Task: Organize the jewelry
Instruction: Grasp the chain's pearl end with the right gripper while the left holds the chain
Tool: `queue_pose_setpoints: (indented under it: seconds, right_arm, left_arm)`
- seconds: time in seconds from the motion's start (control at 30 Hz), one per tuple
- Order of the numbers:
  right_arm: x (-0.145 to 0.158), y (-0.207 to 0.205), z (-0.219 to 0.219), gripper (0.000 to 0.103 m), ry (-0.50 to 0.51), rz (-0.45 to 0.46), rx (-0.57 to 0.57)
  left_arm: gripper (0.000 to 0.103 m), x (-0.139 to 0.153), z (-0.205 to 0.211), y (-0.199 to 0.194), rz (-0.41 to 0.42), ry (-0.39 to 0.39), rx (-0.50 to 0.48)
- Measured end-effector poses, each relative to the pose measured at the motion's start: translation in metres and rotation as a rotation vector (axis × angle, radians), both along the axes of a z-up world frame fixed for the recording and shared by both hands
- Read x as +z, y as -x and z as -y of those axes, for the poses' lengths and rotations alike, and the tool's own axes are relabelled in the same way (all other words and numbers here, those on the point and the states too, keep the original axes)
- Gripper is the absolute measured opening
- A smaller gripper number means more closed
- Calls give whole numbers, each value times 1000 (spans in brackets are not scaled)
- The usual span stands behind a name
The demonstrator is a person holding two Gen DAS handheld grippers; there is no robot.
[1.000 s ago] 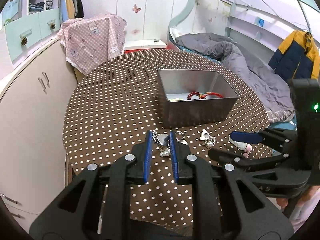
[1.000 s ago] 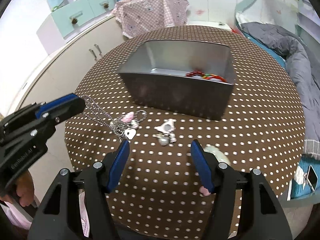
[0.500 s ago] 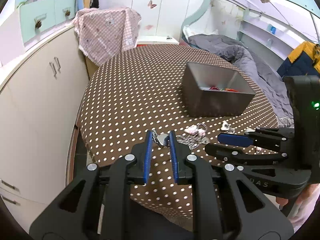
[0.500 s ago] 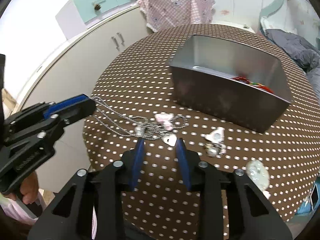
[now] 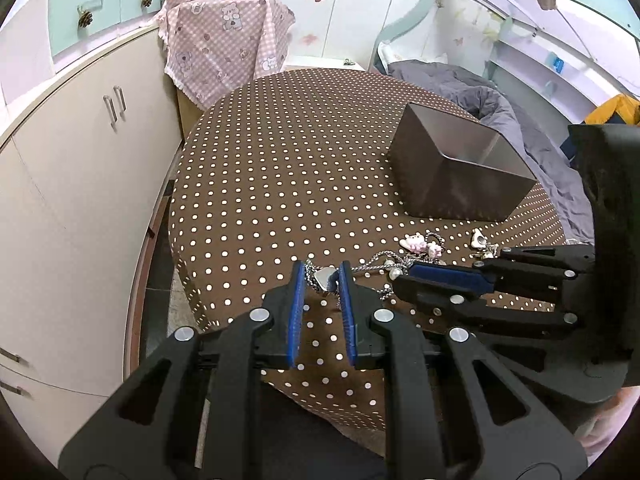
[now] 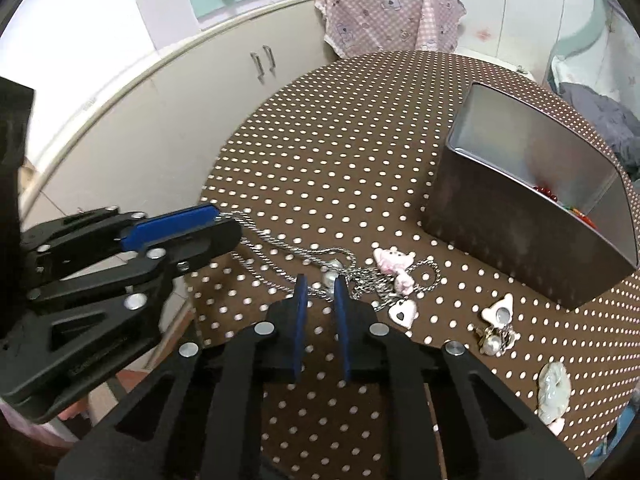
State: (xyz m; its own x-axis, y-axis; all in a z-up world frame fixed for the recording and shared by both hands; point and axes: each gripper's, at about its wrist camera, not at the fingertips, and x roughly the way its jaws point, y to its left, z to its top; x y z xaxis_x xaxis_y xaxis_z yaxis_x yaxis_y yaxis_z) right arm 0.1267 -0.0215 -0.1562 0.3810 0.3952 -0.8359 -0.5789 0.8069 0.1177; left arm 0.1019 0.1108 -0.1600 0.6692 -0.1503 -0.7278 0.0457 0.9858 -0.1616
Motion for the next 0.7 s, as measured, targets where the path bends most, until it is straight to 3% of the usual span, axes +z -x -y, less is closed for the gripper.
queue_pose_setpoints:
  seconds: [0.3,0.5,0.53,0.7]
  right_arm:
    - [-5,2,-6,9,50,25,1]
    - [4,2,6,9,-13,0,-10]
    - [6,2,10,0,-27,-7,-13]
    - [13,4,23,0,-44,-4,-47]
  left_arm:
    - [17,-5,-6,-4,-5,4,7]
    - [17,-5,-7,-5,-1,2,18]
    - [17,-4,-6,-5,1,1,20]
    - [17,-1,-5,-7,8,-5,25]
